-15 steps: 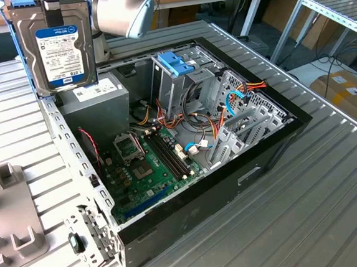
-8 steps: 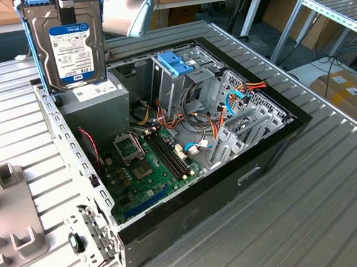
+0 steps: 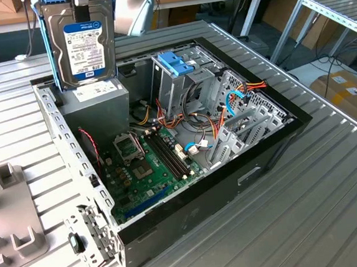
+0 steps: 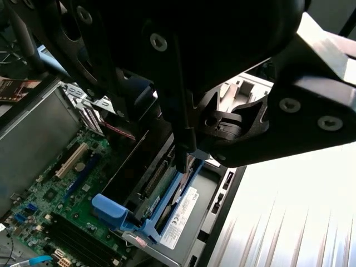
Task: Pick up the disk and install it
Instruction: 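Pick up the disk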
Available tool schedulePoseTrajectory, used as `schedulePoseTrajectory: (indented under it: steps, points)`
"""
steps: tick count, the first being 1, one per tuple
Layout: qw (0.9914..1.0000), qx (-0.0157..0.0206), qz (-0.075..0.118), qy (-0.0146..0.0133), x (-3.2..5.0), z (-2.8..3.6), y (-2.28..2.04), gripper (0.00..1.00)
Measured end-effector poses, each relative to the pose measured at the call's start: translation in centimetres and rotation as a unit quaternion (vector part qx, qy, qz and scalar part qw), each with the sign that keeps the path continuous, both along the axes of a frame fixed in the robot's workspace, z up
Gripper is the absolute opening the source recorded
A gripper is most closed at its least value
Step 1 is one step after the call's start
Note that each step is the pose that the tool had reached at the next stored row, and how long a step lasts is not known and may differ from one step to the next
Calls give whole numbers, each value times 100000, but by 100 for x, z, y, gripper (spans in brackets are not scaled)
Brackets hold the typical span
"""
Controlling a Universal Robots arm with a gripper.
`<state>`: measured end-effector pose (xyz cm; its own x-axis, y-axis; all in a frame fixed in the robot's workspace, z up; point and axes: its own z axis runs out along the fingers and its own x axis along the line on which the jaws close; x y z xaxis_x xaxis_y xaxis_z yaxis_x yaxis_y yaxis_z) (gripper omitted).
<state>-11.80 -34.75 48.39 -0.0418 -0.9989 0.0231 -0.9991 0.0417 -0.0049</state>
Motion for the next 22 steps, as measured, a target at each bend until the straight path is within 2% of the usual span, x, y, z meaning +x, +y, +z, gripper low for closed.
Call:
schedulePoseTrajectory:
  steps: [9, 17, 22]
  points:
    - [100000, -1, -4, 1, 196, 0, 3, 35]
    - [100000, -1, -2, 1, 285, 0, 5, 35]
    - [100000, 1, -5, 2, 296, 0, 5, 35]
